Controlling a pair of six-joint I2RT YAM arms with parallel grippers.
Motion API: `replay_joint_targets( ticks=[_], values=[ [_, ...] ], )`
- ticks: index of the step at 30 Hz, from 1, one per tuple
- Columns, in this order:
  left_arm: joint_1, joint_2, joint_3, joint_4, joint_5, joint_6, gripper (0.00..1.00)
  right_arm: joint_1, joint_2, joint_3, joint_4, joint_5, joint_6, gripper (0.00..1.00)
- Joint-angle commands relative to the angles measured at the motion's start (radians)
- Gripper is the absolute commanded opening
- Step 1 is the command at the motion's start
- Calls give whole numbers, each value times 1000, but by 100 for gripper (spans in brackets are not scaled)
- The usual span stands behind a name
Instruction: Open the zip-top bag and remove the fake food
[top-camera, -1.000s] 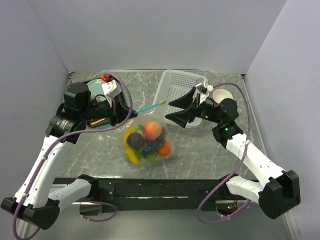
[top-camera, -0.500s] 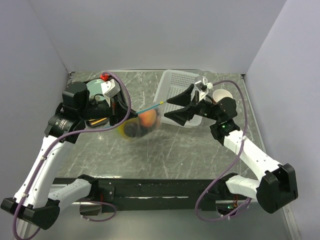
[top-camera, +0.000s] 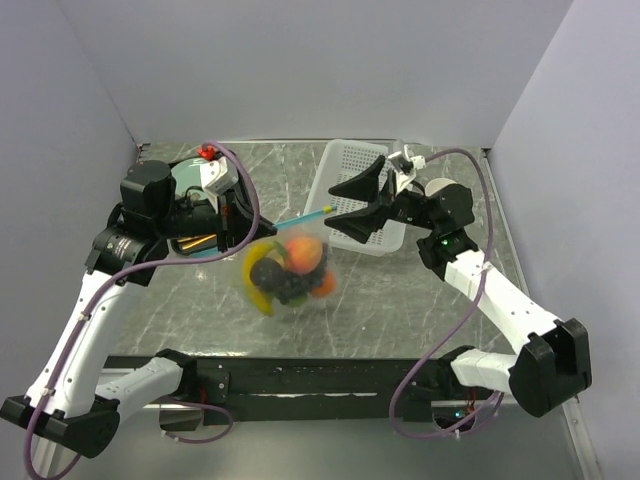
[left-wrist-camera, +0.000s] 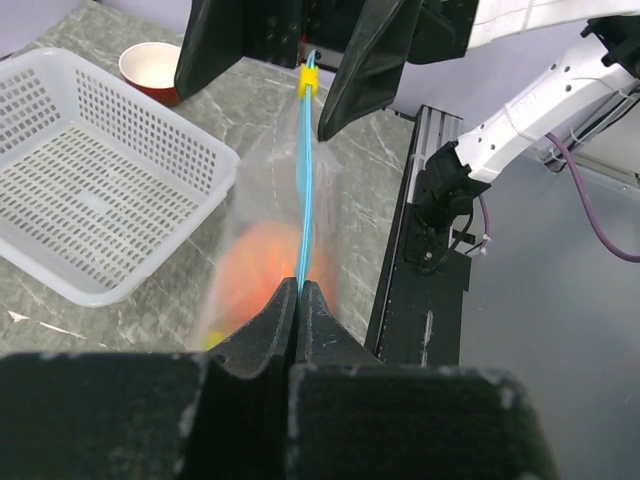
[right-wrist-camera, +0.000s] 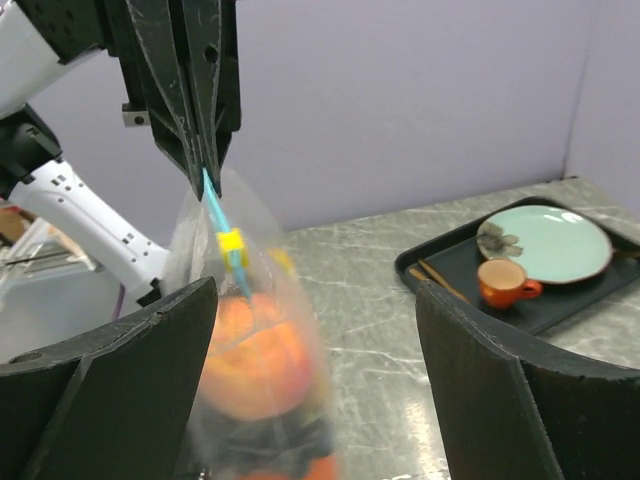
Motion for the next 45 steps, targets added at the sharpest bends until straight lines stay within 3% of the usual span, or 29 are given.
replay_joint_targets(
  ticks=[1, 9, 20, 22, 27, 31, 37, 41, 42, 43, 45],
  values=[
    [0, -3, 66, 52, 52, 8, 1, 30, 30, 45, 112, -49, 59, 87],
    [0, 20, 86, 24, 36, 60, 1, 92, 69, 71, 141, -14, 56, 76],
    [0, -6, 72, 32, 40, 52, 1, 90, 4, 43, 17, 54, -49, 75],
    [0, -11, 63, 41, 31, 45, 1, 89, -2, 34, 26, 55, -39, 70],
    [0, -25, 37, 59, 20, 25, 1, 106, -16, 5, 55, 61, -6, 43],
    [0, -39, -20, 116, -10, -26, 1, 152, -34, -19, -22, 113, -58, 20],
    [0, -63, -115, 170, -95, -77, 1, 179, -48, -78, -44, 193, -75, 6],
    [0, -80, -178, 191, -240, -113, 4, 196, -51, -99, -102, 227, -104, 0],
    [0, -86, -204, 196, -260, -118, 9, 201, -48, -110, -127, 242, -111, 0],
    [0, -98, -219, 203, -285, -132, 24, 214, -48, -116, -138, 248, -118, 0],
    [0, -117, -256, 222, -331, -135, 29, 231, -39, -128, -177, 268, -134, 0]
  ],
)
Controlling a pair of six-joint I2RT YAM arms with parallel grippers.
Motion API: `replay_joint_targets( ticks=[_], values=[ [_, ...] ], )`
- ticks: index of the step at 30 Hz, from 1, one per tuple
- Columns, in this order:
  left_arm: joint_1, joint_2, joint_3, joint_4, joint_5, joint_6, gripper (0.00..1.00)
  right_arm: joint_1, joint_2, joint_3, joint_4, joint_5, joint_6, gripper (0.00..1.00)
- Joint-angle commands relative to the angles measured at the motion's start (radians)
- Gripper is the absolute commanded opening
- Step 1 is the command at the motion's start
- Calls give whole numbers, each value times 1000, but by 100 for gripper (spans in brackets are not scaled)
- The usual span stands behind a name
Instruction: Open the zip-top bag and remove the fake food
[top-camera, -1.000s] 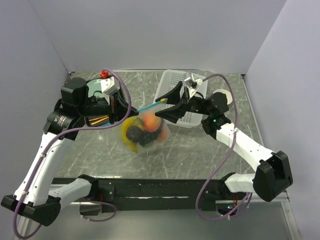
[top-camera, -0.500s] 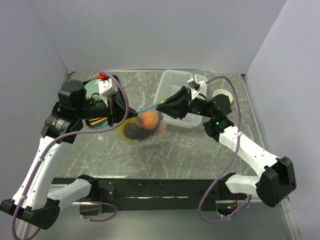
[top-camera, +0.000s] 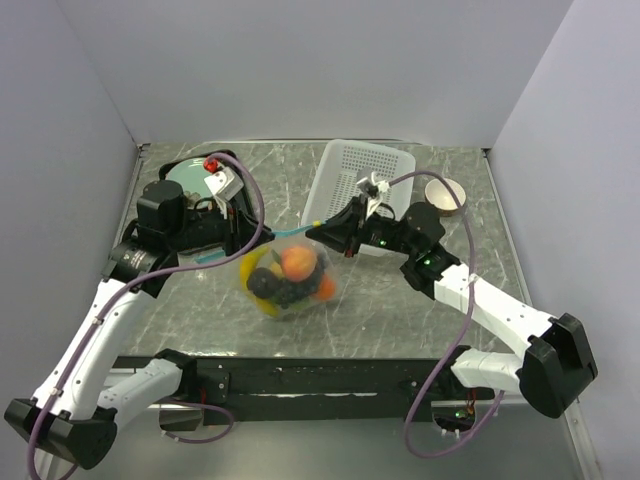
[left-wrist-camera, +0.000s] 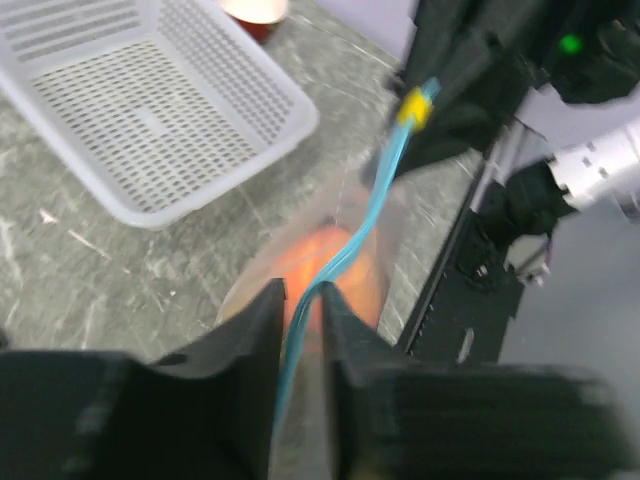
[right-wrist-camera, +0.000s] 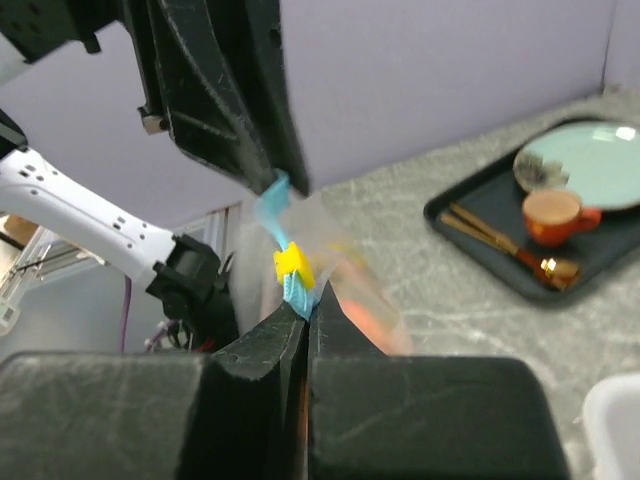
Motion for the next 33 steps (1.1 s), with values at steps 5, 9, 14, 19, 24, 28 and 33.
replay_joint_targets(
  ticks=[5, 9, 14, 19, 24, 28, 33],
  values=[
    [-9, -68, -52, 127, -130, -9, 45, 80, -9, -59, -97, 76, -72, 0],
    [-97, -12, -12, 86, -146, 50, 46, 81, -3, -62, -126, 61, -78, 0],
    [-222, 82, 48, 26, -161, 159, 44, 81, 29, -21, -200, 23, -104, 0],
    [-237, 127, 80, 1, -137, 215, 45, 83, 42, -7, -217, 10, -107, 0],
    [-243, 190, 138, -86, -123, 268, 45, 83, 39, -5, -214, 7, -112, 0],
    [-256, 213, 149, -102, -117, 283, 45, 81, 45, -1, -214, 4, -109, 0],
    [-274, 240, 155, -123, -120, 295, 44, 81, 51, 1, -212, 4, -107, 0]
  ],
)
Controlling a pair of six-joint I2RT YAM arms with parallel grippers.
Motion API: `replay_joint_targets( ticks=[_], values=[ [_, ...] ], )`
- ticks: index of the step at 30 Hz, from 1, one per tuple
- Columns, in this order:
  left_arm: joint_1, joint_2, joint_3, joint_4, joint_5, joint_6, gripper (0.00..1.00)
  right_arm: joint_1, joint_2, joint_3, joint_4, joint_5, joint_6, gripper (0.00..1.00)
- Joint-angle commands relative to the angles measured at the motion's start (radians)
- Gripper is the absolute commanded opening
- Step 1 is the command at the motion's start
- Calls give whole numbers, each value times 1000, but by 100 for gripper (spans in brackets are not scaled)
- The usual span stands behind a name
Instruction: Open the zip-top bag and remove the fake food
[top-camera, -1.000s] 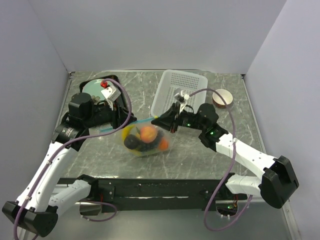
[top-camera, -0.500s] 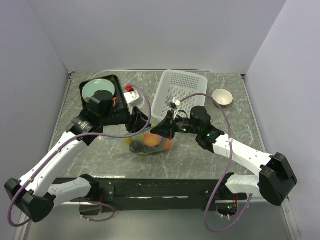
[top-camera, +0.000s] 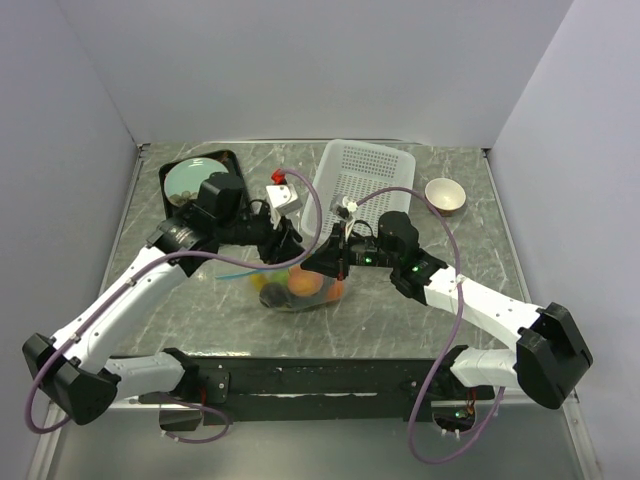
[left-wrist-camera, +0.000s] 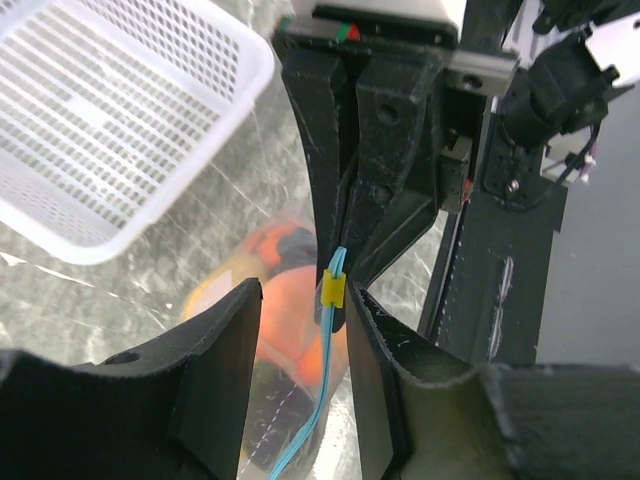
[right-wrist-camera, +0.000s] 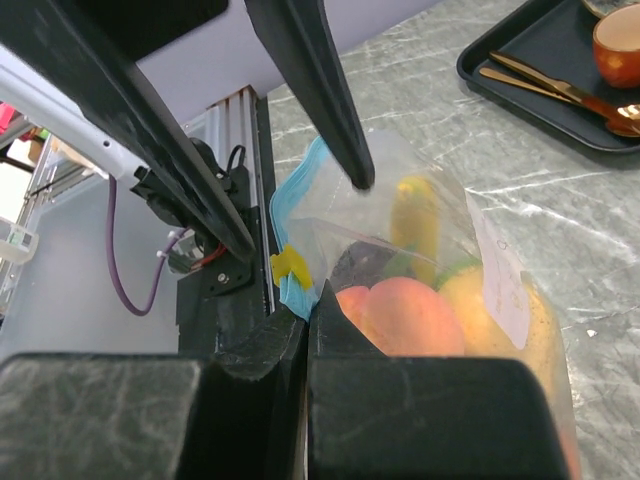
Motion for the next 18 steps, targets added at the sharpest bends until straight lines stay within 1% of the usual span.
replay_joint_targets(
  ticks=[1, 8, 14, 17, 18],
  values=[
    [-16, 18, 47, -27, 18, 37, 44, 3, 3, 53, 26, -5, -9, 0],
    [-36, 36, 45, -28, 5, 37, 45, 3, 14, 58, 22, 1, -9, 0],
    [-49, 41, 38, -10, -26, 28, 41, 5, 17, 58, 26, 4, 3, 0],
    [-54, 48, 29, -7, -46, 23, 32, 4, 14, 55, 29, 8, 8, 0],
    [-54, 50, 27, -7, -52, 22, 25, 5, 12, 53, 29, 16, 11, 0]
  ],
)
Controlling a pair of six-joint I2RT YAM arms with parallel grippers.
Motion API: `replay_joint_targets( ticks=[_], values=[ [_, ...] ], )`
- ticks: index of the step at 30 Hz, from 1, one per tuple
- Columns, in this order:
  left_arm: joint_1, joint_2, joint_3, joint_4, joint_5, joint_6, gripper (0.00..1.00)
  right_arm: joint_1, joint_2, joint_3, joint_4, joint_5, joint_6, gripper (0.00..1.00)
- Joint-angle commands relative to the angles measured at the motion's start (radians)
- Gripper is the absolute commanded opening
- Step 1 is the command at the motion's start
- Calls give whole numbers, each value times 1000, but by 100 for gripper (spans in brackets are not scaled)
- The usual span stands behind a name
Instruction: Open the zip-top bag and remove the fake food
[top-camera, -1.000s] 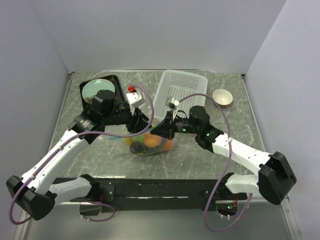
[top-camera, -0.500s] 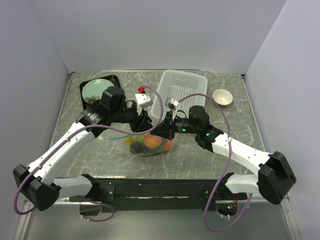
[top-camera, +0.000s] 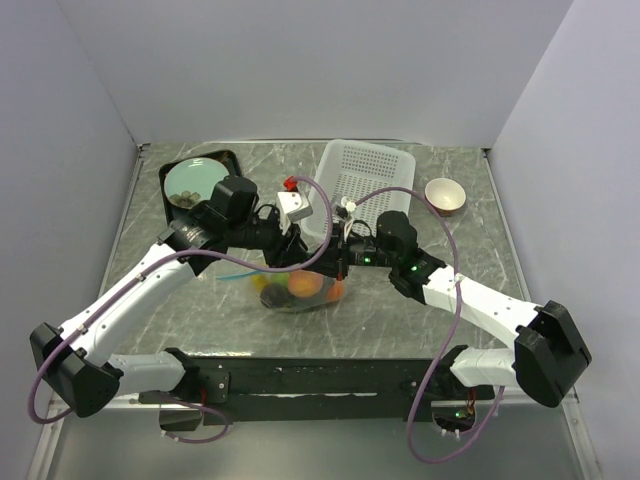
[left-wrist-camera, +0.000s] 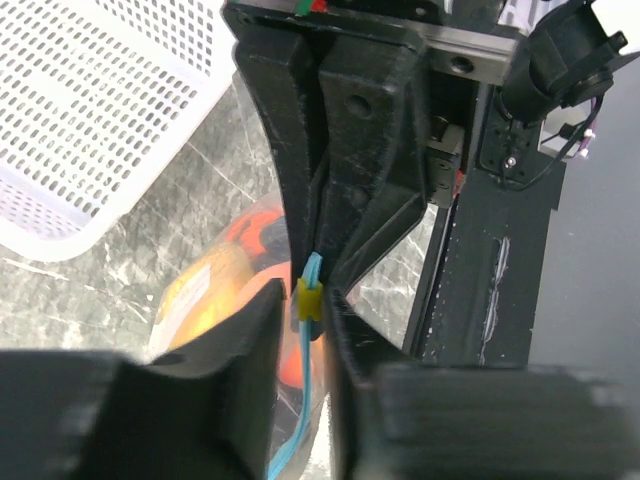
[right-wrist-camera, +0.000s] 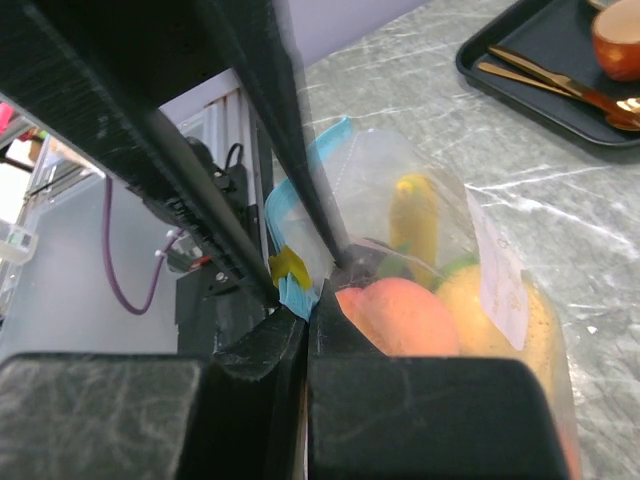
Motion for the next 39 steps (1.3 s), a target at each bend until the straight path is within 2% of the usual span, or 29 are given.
replay_joint_targets(
  ticks=[1, 3, 4, 13, 22, 30, 34, 39],
  values=[
    [-10, 13, 24, 23, -36, 5, 20, 5, 2, 50, 29, 19, 11, 0],
    [-13, 12, 17, 29, -69, 2, 11, 5, 1, 48, 23, 26, 11, 0],
    [-14, 10, 11, 33, -80, 0, 9, 4, -2, 44, 23, 33, 12, 0],
    [-14, -26, -36, 24, -166, -6, 3, -35, -30, -13, 61, 96, 58, 0],
    [-14, -83, -130, 21, -257, -61, 2, -119, -53, -48, 69, 123, 101, 0],
    [-11, -161, -219, -23, -453, -156, 5, -210, -78, -88, 57, 186, 167, 0],
    [-5, -203, -249, -68, -531, -257, 8, -233, -99, -117, 86, 217, 190, 0],
    [9, -270, -266, -105, -544, -365, 12, -251, -104, -131, 112, 231, 218, 0]
  ],
)
